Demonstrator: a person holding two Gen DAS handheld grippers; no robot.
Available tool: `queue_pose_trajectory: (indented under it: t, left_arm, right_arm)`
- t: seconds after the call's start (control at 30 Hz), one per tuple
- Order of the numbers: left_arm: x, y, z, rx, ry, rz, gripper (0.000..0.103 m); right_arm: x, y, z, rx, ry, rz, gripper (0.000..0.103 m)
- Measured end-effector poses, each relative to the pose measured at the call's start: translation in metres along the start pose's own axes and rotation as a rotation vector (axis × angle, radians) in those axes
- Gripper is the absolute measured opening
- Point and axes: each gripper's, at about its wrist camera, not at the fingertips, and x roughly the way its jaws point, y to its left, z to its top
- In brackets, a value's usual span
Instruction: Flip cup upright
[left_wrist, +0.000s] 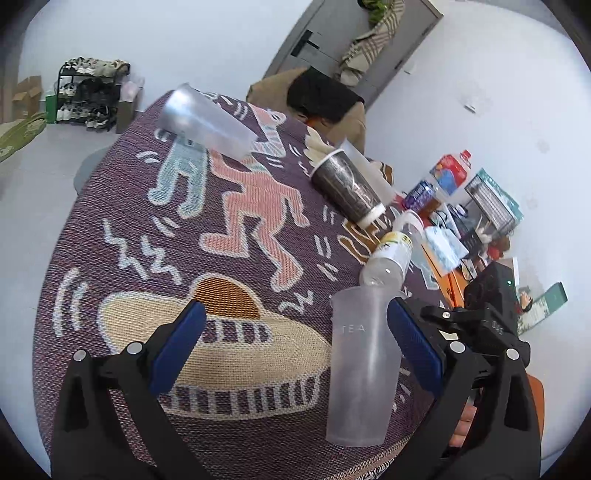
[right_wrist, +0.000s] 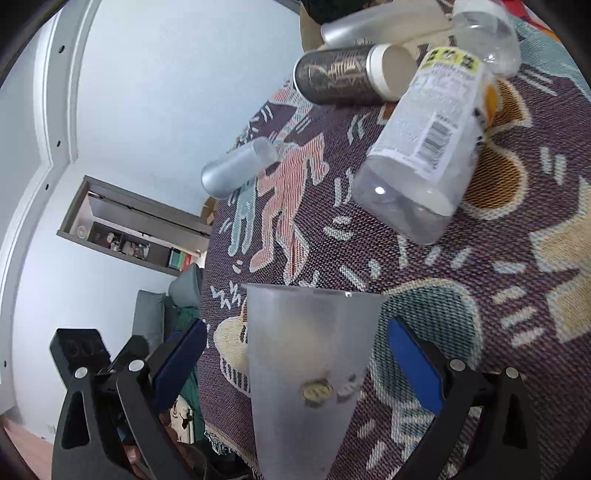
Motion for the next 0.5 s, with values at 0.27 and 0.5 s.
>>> queue_pose_trajectory:
  t: [0.27,0.5]
  left_arm:
    - [-0.006,0.004,-0.001,-0.012,-0.011,0.016,0.098]
    - [-0.008,0.005,-0.002,-0.019,-0.015,0.018,0.098]
  right_arm:
    - [0.037,0.004,0.016,0.01,0.079,-0.04,0.096]
    - [0.045,-0.006,0.014,0.039,0.12,0.004,0.076]
